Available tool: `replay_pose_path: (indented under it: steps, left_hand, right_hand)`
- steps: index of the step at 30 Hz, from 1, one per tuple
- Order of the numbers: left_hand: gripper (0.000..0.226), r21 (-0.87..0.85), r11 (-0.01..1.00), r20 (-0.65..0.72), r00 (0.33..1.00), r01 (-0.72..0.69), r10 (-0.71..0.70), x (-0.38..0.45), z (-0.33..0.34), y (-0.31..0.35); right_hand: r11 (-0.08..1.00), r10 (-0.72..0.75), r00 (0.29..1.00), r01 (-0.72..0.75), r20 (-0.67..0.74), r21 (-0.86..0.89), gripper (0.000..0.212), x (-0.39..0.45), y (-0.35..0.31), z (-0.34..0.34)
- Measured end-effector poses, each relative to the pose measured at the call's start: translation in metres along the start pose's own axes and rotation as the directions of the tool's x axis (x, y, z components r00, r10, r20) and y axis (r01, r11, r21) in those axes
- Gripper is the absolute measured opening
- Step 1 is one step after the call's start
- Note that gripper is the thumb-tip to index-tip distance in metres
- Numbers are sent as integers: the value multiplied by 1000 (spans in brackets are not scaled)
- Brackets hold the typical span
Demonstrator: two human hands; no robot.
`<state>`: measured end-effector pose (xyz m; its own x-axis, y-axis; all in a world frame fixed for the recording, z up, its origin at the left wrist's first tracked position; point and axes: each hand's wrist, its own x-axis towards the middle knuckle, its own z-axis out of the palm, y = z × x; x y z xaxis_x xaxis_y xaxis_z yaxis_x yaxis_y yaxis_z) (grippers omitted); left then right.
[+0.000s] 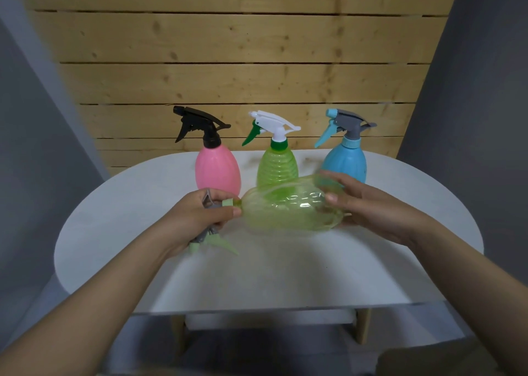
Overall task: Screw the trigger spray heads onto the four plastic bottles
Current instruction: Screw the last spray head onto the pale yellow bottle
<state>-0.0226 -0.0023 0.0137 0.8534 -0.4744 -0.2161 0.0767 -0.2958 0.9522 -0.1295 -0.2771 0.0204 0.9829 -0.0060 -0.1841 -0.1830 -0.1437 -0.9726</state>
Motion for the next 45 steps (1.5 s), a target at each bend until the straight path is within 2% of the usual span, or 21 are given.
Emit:
replay_pose_path:
  steps: [2, 4, 7, 10, 12, 15, 18, 20, 22, 26, 30, 33, 37, 39, 42, 45]
  left_hand:
    - [25, 9, 1000, 14, 1000, 1, -1, -1, 0, 1]
    - [26, 44, 999, 10, 1000, -22, 22, -4, -1, 2]
    - [29, 95, 994, 10, 999, -49, 49, -6, -2, 1]
    - [30, 56, 998, 23, 1000, -17, 15, -4, -4, -1]
    - [29, 20, 1000, 35, 999, -3, 3, -3, -7, -1]
    - [30, 10, 1000, 32, 999, -6, 6, -1, -10, -1]
    - [29, 45, 999, 28, 999, -17, 16, -2, -10, -2]
    - [26, 53, 998, 46, 999, -20, 17, -3, -8, -2]
    - [23, 45, 999, 51, 999, 0, -2, -3, -8, -2]
    - [16, 9, 1000, 43, 999, -7, 7, -2, -9, 0]
    - [26, 95, 994, 56, 997, -49, 44, -5, -7, 1]
    - [26, 97, 994, 49, 998, -48, 43, -5, -6, 0]
    - [27, 49, 999, 26, 1000, 1, -3, -2, -7, 1]
    - [30, 67, 998, 32, 999, -19, 17, -3, -7, 1]
    - [30, 130, 988, 44, 996, -78, 73, -5, -5, 2]
    - [28, 109, 992, 22, 998, -67, 65, -4, -4, 2]
  right_hand:
    - [998, -46, 999, 47, -7, 44, 67, 0, -2, 0]
    - [999, -35, 999, 35, -20, 5, 61, 1, -3, 3]
    - [991, 45, 998, -49, -34, -128, 76, 2, -1, 6]
    - [989, 77, 997, -73, 26, -126, 80, 1, 1, 6]
    - [998, -14, 998, 17, 56, -55, 72, 0, 2, 4]
    - [994, -103, 994, 104, 39, -32, 71, 0, 0, 1]
    - [992, -72, 997, 71, -9, -108, 61, 0, -3, 4]
    - [987, -39, 999, 36, -17, -154, 62, 0, -3, 6]
    - [991, -27, 1000, 27, -4, -131, 62, -1, -1, 6]
    - [992, -109, 994, 111, 32, -64, 69, 0, 0, 1]
    - [993, -67, 998, 65, -16, -96, 50, 2, 0, 6]
    - [994, 33, 999, -35, -17, -107, 67, 2, 3, 7]
    - [998, -64, 998, 64, 12, 2, 65, 1, 4, 5]
    - [996, -84, 996, 83, -22, -28, 64, 1, 1, 5]
    - [993, 3, 999, -8, -38, -122, 76, 2, -2, 8]
    - [996, 42, 999, -43, -20, -82, 80, 0, 0, 9]
